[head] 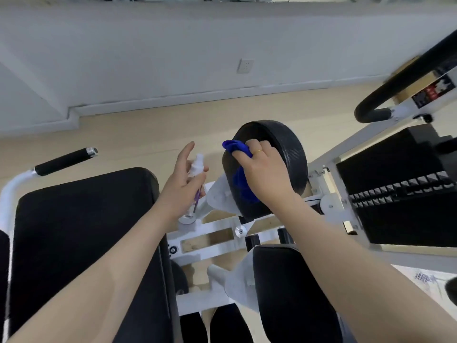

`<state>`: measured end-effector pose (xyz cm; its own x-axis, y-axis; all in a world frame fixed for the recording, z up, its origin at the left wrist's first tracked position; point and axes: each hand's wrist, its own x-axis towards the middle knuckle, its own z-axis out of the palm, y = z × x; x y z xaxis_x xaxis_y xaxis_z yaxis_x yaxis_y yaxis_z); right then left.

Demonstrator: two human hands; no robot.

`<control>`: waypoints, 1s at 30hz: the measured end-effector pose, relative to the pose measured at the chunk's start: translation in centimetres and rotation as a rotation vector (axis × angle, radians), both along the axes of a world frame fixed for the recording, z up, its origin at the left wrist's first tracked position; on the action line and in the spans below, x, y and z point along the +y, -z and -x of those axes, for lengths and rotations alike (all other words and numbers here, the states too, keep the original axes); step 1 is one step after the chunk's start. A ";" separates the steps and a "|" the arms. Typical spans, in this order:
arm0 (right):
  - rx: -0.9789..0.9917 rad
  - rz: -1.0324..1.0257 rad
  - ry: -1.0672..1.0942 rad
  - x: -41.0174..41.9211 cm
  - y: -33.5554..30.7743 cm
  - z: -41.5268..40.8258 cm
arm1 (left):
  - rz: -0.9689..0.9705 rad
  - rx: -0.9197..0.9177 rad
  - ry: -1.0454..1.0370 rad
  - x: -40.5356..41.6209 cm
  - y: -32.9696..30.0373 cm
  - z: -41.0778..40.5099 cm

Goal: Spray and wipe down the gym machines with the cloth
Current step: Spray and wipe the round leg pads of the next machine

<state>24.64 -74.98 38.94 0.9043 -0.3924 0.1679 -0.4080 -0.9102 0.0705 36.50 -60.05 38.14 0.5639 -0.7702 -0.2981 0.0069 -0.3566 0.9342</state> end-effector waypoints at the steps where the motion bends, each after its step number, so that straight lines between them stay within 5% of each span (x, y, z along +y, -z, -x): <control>1: 0.013 0.005 0.001 0.7 -0.1 0.2 | 0.043 0.011 0.024 0.1 -0.7 0.7; 6: -0.043 -0.139 0.101 4.0 -1.0 0.1 | 0.176 -0.060 0.112 0.4 -4.0 3.5; 13: -0.374 -0.673 0.342 4.3 -5.5 3.3 | 0.246 -0.094 0.229 1.1 -6.8 6.8; 22: -0.479 -0.764 0.747 4.5 -8.7 14.6 | 0.260 -0.186 0.373 0.3 -9.4 12.3; 30: -0.467 -0.754 0.802 6.1 -11.0 22.9 | 0.227 -0.330 0.426 -1.4 -10.8 19.5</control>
